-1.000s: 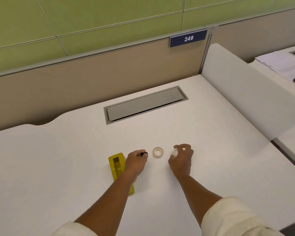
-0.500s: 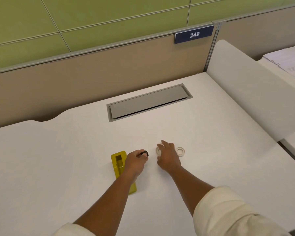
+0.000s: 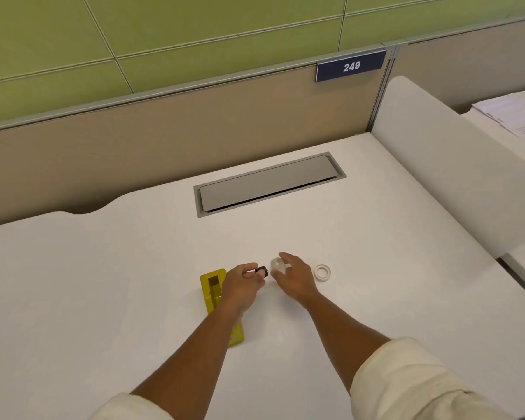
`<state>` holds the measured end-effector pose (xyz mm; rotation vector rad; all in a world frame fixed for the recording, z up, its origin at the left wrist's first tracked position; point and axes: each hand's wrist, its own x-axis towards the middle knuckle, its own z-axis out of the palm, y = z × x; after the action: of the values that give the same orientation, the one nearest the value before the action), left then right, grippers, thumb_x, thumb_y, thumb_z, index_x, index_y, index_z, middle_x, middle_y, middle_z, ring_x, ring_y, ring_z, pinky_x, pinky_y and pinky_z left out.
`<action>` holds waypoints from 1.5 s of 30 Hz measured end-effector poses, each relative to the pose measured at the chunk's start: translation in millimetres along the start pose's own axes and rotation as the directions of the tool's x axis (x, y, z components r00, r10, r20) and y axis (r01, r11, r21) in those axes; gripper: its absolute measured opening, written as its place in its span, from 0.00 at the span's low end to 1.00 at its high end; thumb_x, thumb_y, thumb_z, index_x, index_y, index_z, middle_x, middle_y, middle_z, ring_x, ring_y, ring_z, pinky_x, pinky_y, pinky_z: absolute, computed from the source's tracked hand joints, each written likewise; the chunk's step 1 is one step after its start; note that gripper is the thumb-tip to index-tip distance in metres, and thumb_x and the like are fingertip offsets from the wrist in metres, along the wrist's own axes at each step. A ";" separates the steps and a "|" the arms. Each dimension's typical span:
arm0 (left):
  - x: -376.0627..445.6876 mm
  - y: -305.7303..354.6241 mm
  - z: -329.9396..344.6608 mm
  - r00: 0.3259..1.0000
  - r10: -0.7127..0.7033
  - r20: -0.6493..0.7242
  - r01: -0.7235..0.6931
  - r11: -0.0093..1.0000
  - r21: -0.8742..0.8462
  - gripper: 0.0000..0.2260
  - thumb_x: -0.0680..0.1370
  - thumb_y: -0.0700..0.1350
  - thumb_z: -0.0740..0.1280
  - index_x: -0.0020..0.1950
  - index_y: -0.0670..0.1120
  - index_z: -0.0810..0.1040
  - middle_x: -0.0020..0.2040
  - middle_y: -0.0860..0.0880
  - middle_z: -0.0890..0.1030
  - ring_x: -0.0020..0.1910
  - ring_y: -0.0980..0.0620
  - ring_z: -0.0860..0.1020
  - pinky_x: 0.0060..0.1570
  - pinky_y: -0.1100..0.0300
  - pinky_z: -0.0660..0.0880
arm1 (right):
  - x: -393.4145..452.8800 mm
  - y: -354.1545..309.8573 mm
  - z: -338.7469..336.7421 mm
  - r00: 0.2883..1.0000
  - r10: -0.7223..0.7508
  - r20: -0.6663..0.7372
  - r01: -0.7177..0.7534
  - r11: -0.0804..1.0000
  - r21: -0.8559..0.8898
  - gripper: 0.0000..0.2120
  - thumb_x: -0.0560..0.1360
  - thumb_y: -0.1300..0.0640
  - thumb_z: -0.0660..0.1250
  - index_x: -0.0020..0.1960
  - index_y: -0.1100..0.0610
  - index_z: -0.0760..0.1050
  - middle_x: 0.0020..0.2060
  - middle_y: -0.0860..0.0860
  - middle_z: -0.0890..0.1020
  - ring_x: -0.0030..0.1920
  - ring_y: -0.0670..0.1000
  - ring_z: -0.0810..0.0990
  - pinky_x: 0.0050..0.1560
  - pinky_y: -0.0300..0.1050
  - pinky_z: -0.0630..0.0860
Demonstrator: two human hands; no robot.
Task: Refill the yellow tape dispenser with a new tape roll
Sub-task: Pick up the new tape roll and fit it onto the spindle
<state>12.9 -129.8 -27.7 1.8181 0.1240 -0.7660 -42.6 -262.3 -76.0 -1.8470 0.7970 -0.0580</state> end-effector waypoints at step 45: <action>-17.2 25.6 -23.4 0.987 0.158 0.003 -0.156 0.975 -0.161 0.16 0.71 0.46 0.77 0.57 0.46 0.81 0.48 0.45 0.87 0.50 0.49 0.85 0.52 0.60 0.79 | -18.6 -44.0 -22.4 0.904 -0.138 0.404 -0.240 0.618 0.748 0.16 0.73 0.56 0.74 0.55 0.65 0.80 0.51 0.59 0.83 0.54 0.57 0.82 0.63 0.50 0.77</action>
<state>20.9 -114.4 7.0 1.6475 0.0299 -0.6397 -44.2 -261.4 -23.3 -0.9156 0.3928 0.0346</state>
